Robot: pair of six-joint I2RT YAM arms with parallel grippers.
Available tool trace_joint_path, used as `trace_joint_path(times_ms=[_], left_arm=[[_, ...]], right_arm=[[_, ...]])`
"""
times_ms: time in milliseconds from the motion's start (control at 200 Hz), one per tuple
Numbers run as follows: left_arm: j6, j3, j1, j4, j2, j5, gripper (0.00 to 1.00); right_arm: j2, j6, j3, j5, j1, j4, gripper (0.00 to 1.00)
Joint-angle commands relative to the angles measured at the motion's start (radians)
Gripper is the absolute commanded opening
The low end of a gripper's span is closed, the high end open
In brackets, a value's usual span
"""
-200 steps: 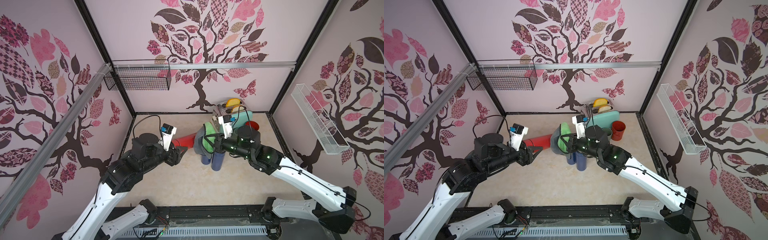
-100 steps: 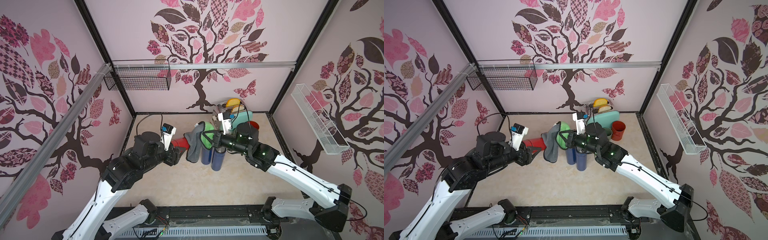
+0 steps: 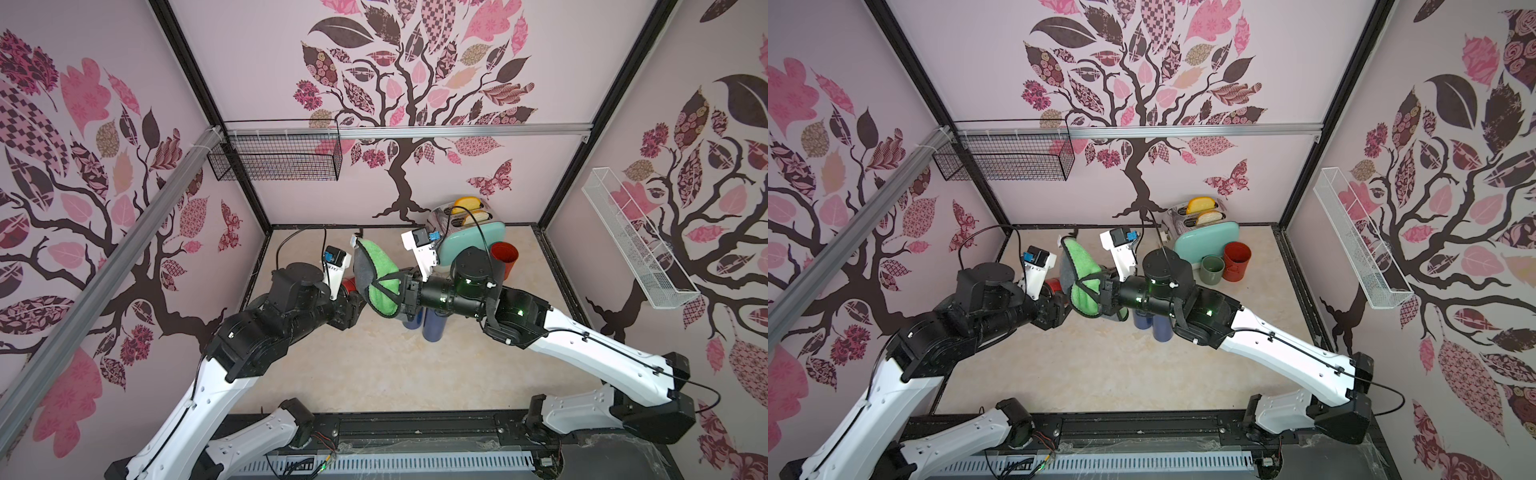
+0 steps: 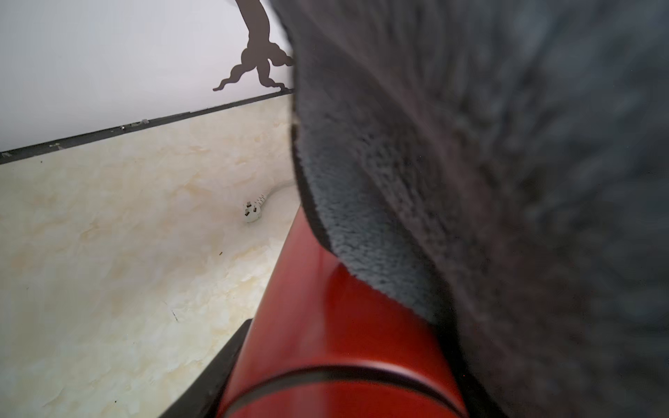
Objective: Wipe the surface of the thermos
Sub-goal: Wipe the dirt from the surface of the thermos.
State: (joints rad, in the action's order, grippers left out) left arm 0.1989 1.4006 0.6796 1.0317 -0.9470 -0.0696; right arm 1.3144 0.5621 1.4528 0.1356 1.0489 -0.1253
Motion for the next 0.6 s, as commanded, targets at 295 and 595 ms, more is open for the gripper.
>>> trace_joint_path(times_ms=[295, 595], left_arm=[[0.02, 0.095, 0.003, -0.012, 0.028, -0.024, 0.0], [0.054, 0.239, 0.004, 0.025, -0.117, -0.024, 0.0]], right_arm=[[-0.044, -0.091, -0.058, 0.038, -0.165, -0.076, 0.0], [-0.03, -0.243, 0.038, -0.097, -0.032, -0.149, 0.0]])
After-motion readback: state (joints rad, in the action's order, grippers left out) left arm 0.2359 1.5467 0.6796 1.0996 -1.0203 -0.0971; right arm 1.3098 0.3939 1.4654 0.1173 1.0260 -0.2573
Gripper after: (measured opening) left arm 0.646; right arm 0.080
